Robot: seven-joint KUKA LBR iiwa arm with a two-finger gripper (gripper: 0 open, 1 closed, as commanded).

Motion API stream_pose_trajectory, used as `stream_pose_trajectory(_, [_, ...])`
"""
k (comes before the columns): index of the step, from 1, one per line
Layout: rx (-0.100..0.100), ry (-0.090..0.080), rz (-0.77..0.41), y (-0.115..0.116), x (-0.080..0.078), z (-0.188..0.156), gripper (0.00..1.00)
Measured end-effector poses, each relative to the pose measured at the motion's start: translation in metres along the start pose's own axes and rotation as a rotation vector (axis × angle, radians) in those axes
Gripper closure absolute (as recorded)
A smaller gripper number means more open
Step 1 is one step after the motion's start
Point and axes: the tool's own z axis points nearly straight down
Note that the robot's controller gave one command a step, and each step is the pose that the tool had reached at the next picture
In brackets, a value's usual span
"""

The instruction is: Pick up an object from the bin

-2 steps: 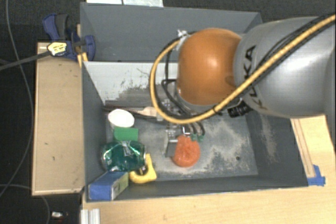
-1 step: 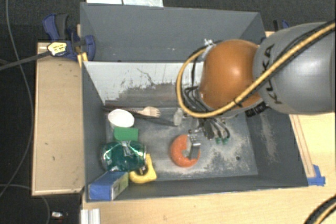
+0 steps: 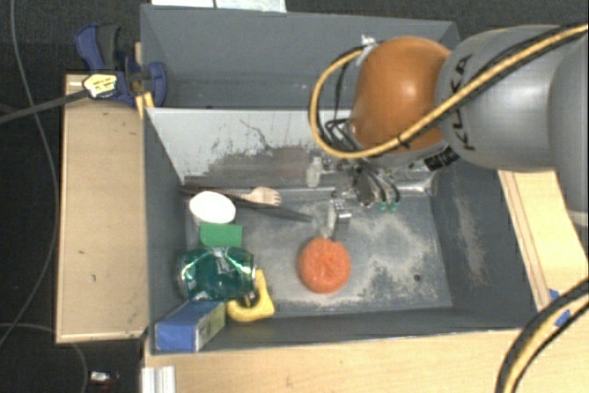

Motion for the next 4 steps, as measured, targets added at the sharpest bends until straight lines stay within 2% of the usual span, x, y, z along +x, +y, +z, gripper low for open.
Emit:
stream_pose_trajectory(1, [0.002,0.006,-0.141,-0.023,0.053,0.063,0.00])
stream_pose_trajectory(2, [0.003,-0.022,-0.278,0.030,-0.013,0.064,1.00])
stream_pose_trajectory(3, [0.003,-0.022,-0.276,0.030,-0.013,0.064,1.00])
stream_pose_trajectory(4, [0.003,-0.026,-0.295,0.034,-0.008,-0.047,1.00])
